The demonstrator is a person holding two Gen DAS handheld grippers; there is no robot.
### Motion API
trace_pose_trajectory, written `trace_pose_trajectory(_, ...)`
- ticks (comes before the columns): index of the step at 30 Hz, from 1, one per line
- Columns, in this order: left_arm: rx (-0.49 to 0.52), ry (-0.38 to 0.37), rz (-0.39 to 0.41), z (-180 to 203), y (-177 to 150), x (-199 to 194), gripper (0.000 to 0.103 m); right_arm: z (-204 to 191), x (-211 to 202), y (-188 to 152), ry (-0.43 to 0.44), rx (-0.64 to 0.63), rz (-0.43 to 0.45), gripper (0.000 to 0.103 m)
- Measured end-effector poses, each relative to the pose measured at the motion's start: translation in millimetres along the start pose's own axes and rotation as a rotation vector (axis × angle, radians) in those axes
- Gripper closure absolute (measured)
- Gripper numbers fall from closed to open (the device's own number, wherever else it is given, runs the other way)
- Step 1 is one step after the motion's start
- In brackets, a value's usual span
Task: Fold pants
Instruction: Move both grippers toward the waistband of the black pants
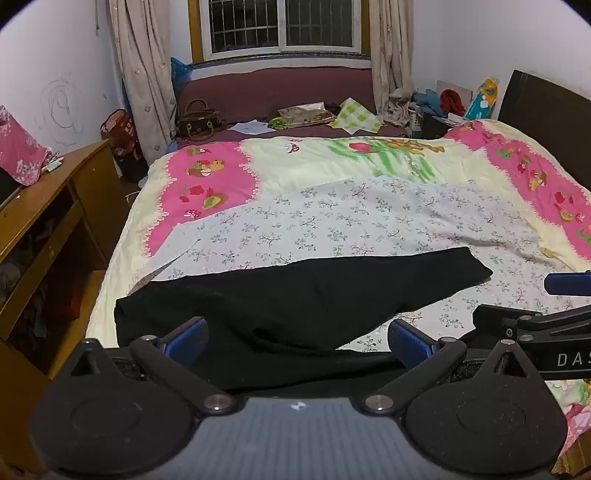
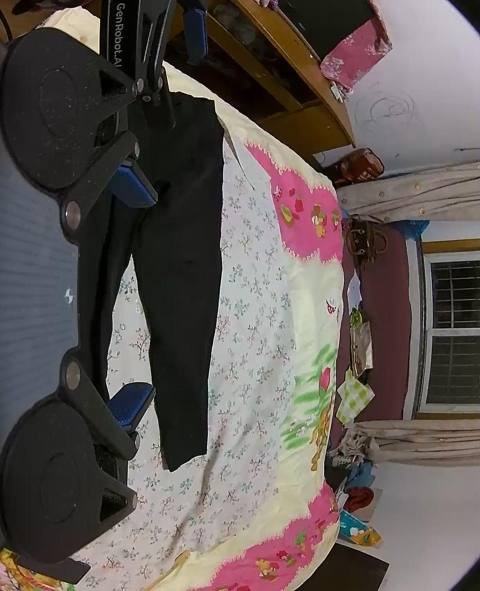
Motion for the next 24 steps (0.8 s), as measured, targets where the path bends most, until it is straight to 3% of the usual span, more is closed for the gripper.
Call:
trace_pose_trajectory(11,-0.011,-0.001,-0.033,5.1,-0.2,-2.3,0.0,2.7,-0.5,3.9,-0.002,-0.007,-0.021,0.013)
trace_pose_trajectory(17,-0.072,-0.021,-0.072,-3.4,0.2,6.5,0.0,0.3,0.8,-0.2,-0.007,-0.019,-0.016,0.013)
trace_pose_trajectory(24,-0.068,-0.019,-0.054,-4.3,-0.3,4.5,0.0,-3.0,-1.3,2.5,-0.011,-0.028,-0.004,0.013)
Point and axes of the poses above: each gripper's, at about its wrist camera, not at the fingertips, and x roughly the way its jaws point, z to its right, y to its top, the point moved 3 cm from there along x, roughly the way its jaws point, and after that the axes turned 11 degrees about y, right-handed, at the moved point
